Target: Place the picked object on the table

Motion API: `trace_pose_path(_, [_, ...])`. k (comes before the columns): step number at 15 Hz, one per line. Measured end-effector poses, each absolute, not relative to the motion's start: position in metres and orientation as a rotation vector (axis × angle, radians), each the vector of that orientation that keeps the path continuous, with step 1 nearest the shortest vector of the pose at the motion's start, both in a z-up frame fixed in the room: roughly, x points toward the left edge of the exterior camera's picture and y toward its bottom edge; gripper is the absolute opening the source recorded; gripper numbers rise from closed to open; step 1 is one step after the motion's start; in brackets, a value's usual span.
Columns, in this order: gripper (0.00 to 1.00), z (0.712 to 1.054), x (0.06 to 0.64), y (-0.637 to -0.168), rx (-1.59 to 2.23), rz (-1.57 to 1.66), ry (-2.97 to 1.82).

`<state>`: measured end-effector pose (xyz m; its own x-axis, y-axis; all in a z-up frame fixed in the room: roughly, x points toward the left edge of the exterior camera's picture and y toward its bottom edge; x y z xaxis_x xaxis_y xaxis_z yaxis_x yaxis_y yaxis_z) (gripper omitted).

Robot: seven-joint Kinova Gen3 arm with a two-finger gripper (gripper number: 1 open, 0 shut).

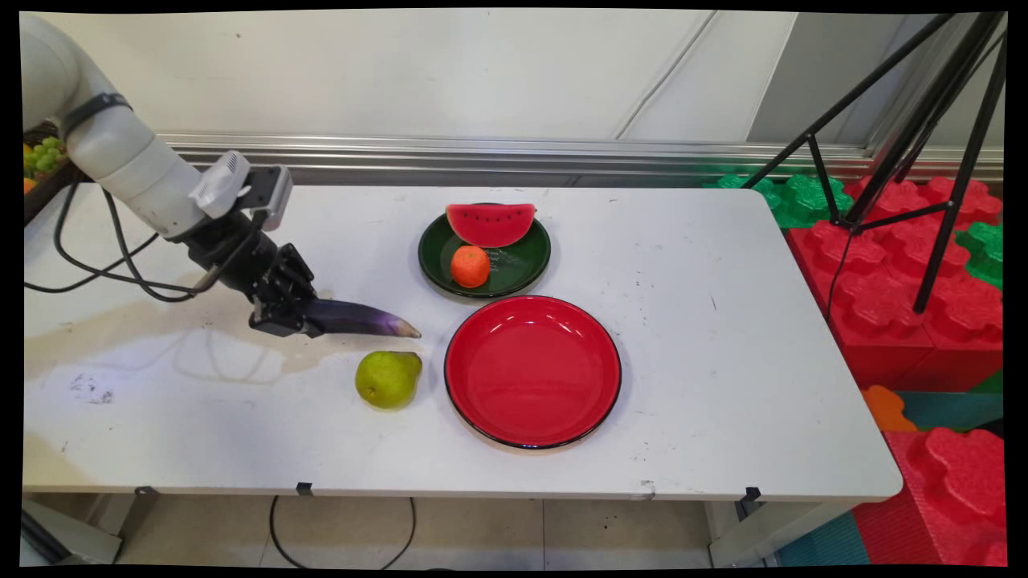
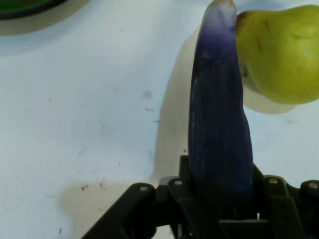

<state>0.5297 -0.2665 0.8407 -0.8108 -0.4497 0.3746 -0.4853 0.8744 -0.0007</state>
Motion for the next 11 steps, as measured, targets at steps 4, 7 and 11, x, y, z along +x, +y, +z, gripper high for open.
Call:
trace_pose_path(4, [0.0,0.819,0.531,-0.272,0.719,0.133,-2.67])
trace_pose_path(7, [1.0,0.808,0.532,-0.274,0.736,0.126,-2.661])
trace_pose_path(11, [1.0,0.804,0.534,-0.275,0.745,0.132,-2.646])
